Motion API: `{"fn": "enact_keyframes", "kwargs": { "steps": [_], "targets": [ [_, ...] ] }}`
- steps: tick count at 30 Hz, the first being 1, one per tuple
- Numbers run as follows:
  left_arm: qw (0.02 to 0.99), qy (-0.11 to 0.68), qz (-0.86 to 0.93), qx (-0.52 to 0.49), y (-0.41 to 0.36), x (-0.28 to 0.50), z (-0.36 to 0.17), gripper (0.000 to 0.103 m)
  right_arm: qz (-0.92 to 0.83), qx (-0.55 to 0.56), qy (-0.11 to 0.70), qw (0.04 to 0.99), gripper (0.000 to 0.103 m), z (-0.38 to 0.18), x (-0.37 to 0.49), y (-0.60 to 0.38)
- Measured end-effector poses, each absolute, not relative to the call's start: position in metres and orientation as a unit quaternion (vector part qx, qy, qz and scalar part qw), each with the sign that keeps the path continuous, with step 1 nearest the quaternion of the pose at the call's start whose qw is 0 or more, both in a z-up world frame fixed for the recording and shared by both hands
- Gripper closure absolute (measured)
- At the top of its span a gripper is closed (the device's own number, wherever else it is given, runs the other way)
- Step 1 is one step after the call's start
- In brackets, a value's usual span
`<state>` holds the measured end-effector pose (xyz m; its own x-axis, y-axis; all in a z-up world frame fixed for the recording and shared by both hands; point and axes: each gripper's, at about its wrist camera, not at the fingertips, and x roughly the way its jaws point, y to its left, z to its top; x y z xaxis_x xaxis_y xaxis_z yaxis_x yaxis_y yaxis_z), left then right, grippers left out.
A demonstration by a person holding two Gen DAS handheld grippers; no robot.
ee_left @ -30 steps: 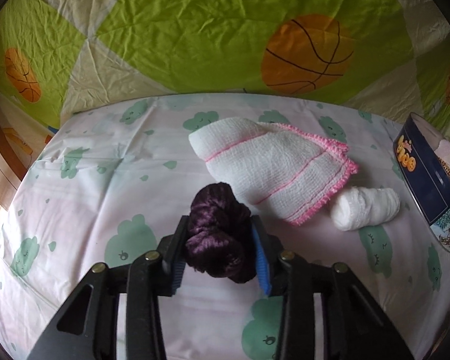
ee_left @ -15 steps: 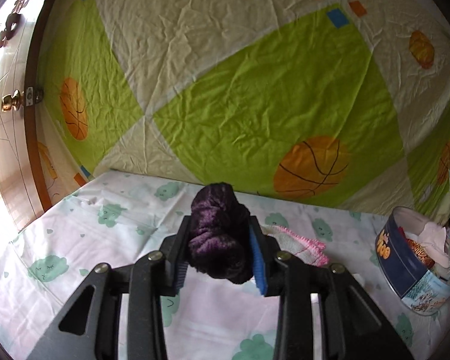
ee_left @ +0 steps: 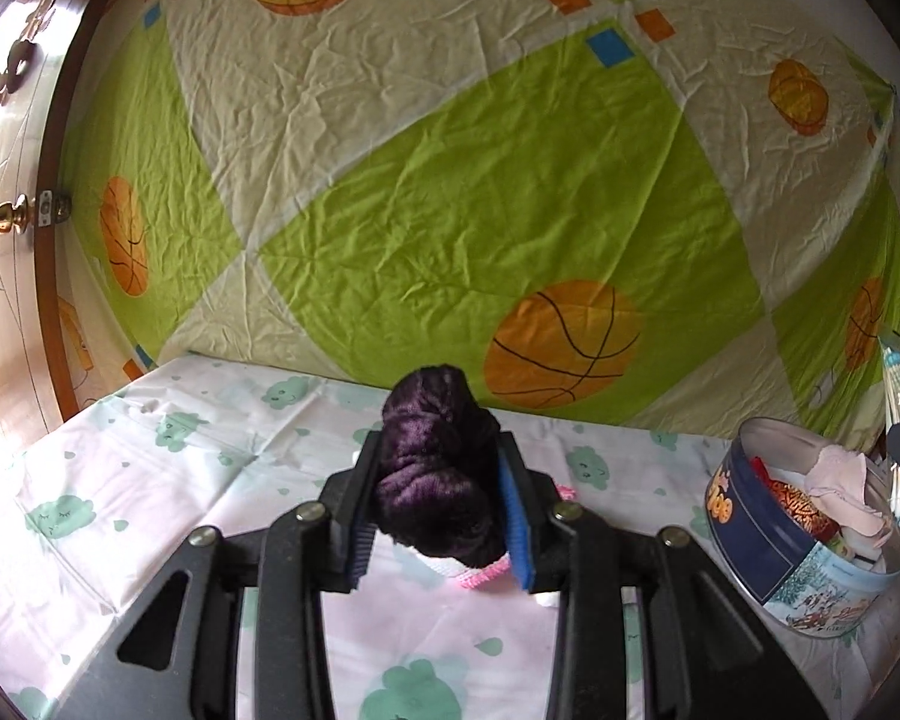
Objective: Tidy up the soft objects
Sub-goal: 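Carry the purple scrunchie and swab bag over the tin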
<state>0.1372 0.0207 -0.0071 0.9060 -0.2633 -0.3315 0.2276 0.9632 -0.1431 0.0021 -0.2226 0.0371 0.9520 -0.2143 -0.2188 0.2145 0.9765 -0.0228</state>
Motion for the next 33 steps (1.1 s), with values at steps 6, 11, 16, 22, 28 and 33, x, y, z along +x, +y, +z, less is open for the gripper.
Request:
{"fn": "enact_keyframes", "kwargs": {
  "steps": [6, 11, 16, 22, 28, 33],
  "targets": [
    [0.973, 0.178, -0.141, -0.039, -0.010, 0.122, -0.005, 0.069, -0.112, -0.007, 0.110, 0.988, 0.064, 0.039, -0.001, -0.237],
    [0.970, 0.177, -0.163, -0.036, -0.038, 0.108, -0.002, 0.069, -0.121, -0.022, 0.108, 0.987, 0.064, 0.038, -0.005, -0.248],
    [0.966, 0.175, -0.183, -0.043, -0.061, 0.096, 0.003, 0.069, -0.126, -0.017, 0.103, 0.987, 0.064, 0.043, -0.009, -0.262],
    [0.962, 0.176, -0.203, -0.042, -0.088, 0.086, 0.009, 0.069, -0.132, -0.018, 0.096, 0.986, 0.064, 0.047, -0.015, -0.276],
    [0.959, 0.172, -0.220, -0.041, -0.112, 0.078, 0.016, 0.069, -0.139, -0.018, 0.094, 0.986, 0.064, 0.049, -0.019, -0.290],
    [0.956, 0.173, -0.233, -0.036, -0.133, 0.074, 0.020, 0.069, -0.146, -0.019, 0.092, 0.985, 0.064, 0.050, -0.023, -0.302]
  ]
}}
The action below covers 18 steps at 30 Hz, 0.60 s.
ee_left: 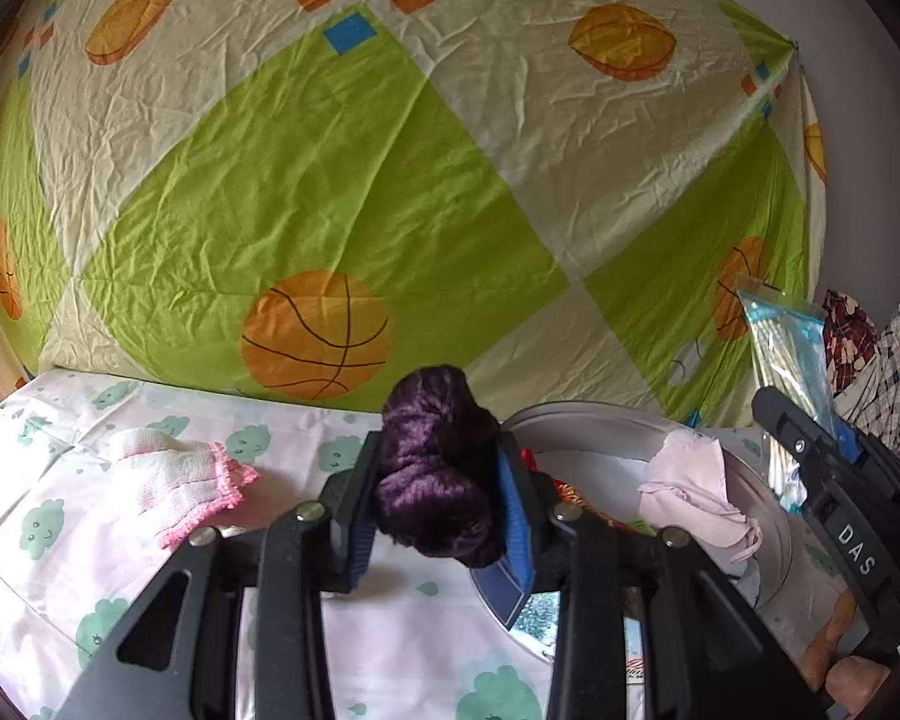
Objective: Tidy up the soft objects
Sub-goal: 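Carry the purple scrunchie and swab bag over the tin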
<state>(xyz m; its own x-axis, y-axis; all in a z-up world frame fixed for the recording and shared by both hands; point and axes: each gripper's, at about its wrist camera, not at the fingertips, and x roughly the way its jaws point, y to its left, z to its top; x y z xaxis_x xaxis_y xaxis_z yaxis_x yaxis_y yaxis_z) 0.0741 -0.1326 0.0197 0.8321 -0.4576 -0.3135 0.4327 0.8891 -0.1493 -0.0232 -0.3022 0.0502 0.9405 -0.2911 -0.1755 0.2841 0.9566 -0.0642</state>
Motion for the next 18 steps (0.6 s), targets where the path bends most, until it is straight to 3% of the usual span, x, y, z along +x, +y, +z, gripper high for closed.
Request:
{"fn": "enact_keyframes", "kwargs": {
  "steps": [18],
  "targets": [
    [0.945, 0.175, -0.276, -0.025, -0.196, 0.069, 0.031, 0.069, -0.190, -0.011, 0.085, 0.978, 0.064, 0.056, -0.031, -0.350]
  ]
}}
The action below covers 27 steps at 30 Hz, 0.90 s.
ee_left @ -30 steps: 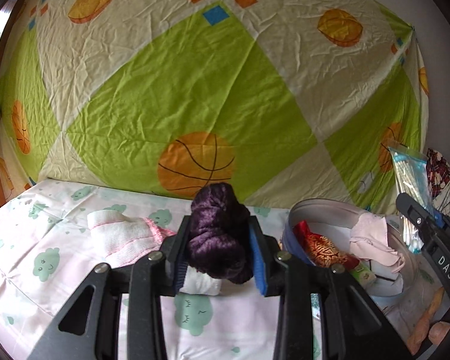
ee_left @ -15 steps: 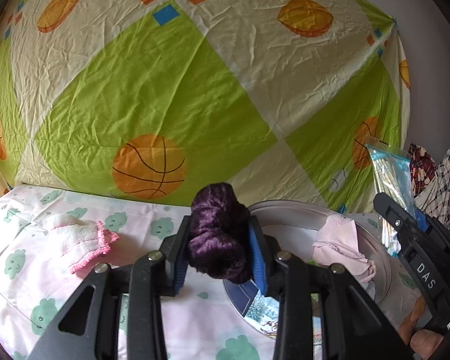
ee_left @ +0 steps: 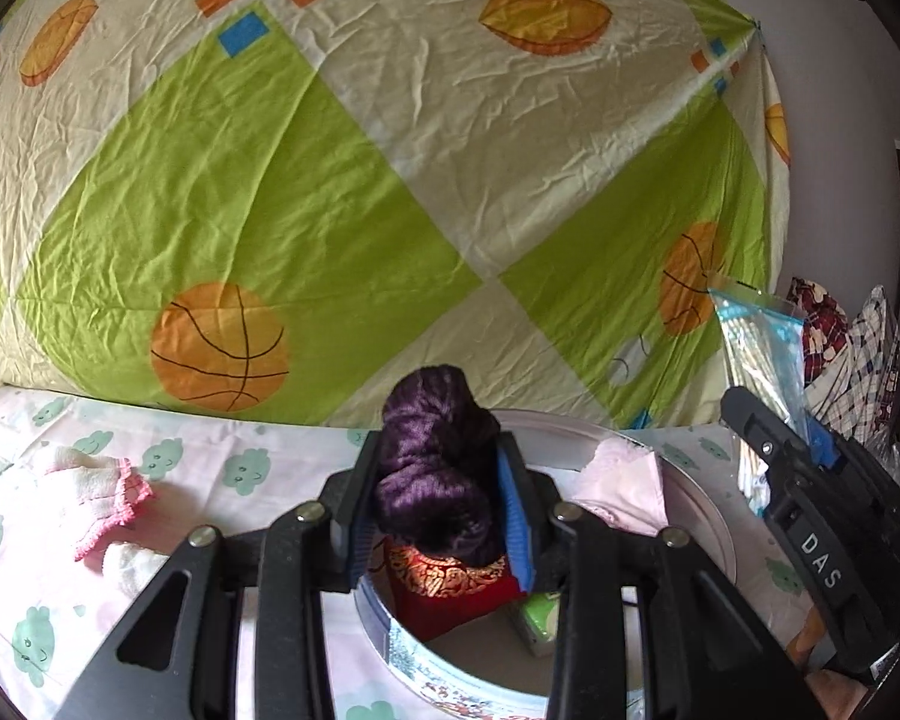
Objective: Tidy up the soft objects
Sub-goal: 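Carry the purple scrunchie and swab bag over the tin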
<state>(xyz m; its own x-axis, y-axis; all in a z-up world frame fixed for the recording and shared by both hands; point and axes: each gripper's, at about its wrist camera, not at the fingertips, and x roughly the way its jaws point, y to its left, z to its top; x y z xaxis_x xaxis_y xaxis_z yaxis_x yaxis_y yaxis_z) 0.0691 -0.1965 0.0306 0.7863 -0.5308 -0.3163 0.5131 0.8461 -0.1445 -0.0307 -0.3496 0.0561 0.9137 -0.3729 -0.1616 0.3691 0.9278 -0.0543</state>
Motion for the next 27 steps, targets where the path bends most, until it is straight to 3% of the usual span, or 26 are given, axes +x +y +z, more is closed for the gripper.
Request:
{"fn": "enact_keyframes", "kwargs": {
  "steps": [27],
  "targets": [
    [0.932, 0.207, -0.298, 0.003, -0.258, 0.079, 0.015, 0.069, -0.243, -0.006, 0.133, 0.961, 0.064, 0.041, -0.009, -0.408]
  ]
}}
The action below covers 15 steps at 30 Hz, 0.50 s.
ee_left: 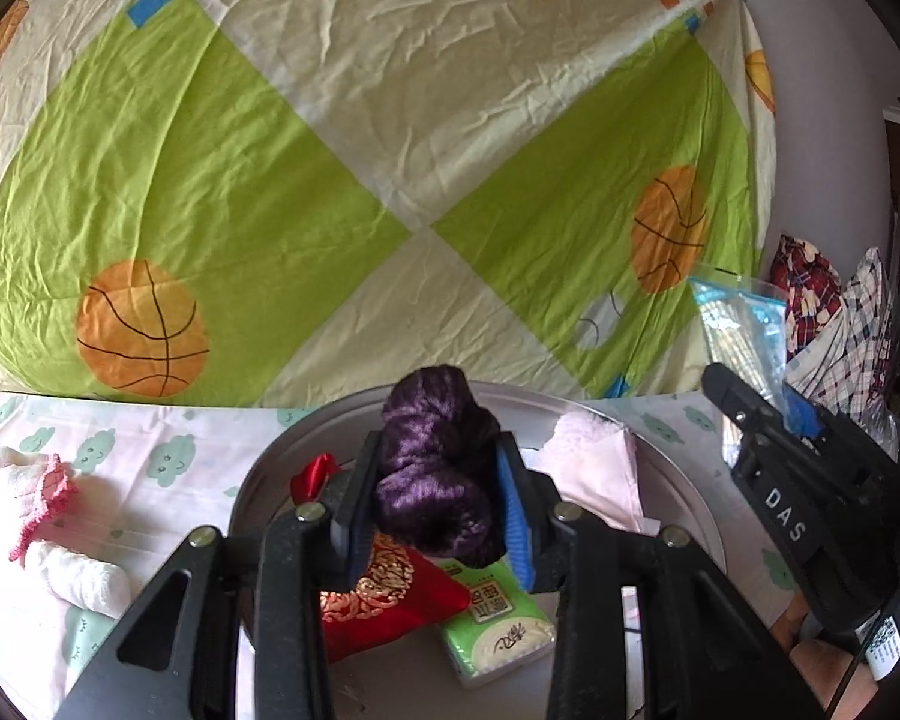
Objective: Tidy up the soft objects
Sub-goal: 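Carry the purple scrunchie and swab bag over the tin, then open the left tool to drop the scrunchie while the right tool releases the swab bag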
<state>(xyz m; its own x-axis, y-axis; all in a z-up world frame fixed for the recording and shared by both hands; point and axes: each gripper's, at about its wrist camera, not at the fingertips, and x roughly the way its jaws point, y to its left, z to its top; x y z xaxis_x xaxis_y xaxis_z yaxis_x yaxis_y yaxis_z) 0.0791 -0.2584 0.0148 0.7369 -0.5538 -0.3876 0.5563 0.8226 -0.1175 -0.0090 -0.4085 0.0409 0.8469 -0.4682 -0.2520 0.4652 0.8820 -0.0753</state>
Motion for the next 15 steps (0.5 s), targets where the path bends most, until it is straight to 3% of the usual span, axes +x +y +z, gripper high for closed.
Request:
{"fn": "enact_keyframes", "kwargs": {
  "steps": [15],
  "targets": [
    [0.931, 0.233, -0.281, 0.018, -0.263, 0.091, 0.002, 0.069, -0.192, -0.024, 0.195, 0.962, 0.064, 0.018, 0.017, -0.394]
  ]
}}
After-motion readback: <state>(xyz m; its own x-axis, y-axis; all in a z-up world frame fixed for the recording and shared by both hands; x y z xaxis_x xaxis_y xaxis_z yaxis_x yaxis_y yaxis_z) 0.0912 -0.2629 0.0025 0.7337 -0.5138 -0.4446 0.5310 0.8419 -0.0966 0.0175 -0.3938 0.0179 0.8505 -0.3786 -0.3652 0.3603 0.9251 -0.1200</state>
